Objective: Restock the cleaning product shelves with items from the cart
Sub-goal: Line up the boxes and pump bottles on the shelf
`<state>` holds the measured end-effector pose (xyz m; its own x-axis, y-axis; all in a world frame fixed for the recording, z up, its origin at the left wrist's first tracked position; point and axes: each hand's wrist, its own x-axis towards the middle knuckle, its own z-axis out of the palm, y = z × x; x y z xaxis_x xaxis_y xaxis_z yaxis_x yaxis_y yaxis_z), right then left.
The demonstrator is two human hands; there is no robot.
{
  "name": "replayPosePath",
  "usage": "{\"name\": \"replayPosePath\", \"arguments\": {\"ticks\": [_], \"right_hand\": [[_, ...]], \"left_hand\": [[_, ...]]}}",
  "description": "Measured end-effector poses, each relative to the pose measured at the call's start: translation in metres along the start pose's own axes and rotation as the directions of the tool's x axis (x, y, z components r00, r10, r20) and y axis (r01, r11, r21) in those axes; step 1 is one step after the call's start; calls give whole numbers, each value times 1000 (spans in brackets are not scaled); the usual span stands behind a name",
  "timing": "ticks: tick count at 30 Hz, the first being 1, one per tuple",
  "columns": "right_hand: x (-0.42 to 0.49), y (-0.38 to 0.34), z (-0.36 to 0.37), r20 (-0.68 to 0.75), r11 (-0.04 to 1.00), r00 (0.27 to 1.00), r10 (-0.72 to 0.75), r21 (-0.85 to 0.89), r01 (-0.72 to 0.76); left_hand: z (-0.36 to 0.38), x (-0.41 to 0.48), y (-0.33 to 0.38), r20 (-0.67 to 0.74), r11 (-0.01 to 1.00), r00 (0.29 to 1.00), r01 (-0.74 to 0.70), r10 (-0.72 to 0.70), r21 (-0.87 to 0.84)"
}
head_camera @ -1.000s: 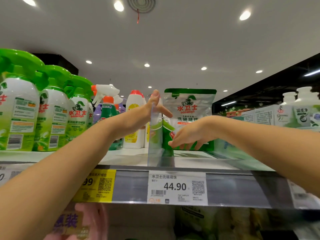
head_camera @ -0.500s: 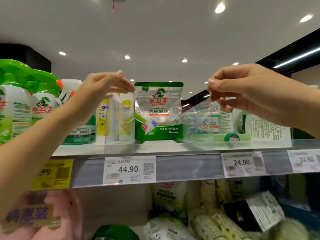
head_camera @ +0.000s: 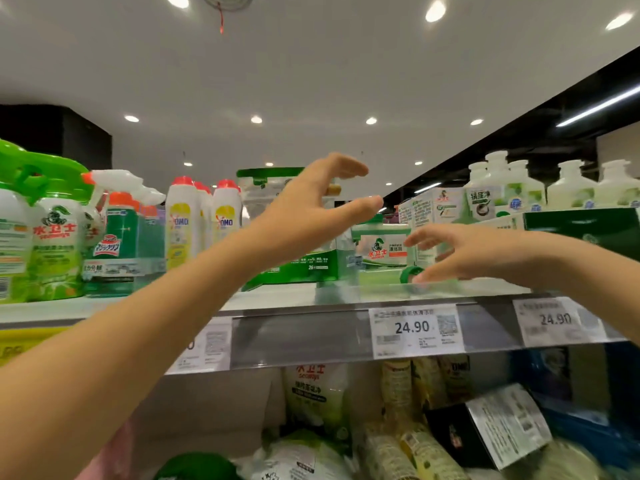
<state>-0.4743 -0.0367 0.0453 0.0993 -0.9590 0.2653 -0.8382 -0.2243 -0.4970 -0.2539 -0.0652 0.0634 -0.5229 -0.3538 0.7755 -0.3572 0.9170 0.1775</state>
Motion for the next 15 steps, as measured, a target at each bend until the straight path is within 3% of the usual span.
{"name": "replayPosePath", "arguments": {"ticks": [4,8,12,15], "right_hand": [[7,2,-17,119,997,992,46,-64,-38],[16,13,-13,169,968,985,42,-252,2],[24,21,-8,241,958,970,24,-282,47],[27,22,-8,220,918,974,-48,-376,130]], "left_hand": [[11,21,-16,209,992,977,71,-47,-109],[20,20,-35,115,993,993,6,7,-117],[18,17,-40,68,991,998,-3,13,-135],[23,16,-40,59,990,998,-8,16,-140]]}}
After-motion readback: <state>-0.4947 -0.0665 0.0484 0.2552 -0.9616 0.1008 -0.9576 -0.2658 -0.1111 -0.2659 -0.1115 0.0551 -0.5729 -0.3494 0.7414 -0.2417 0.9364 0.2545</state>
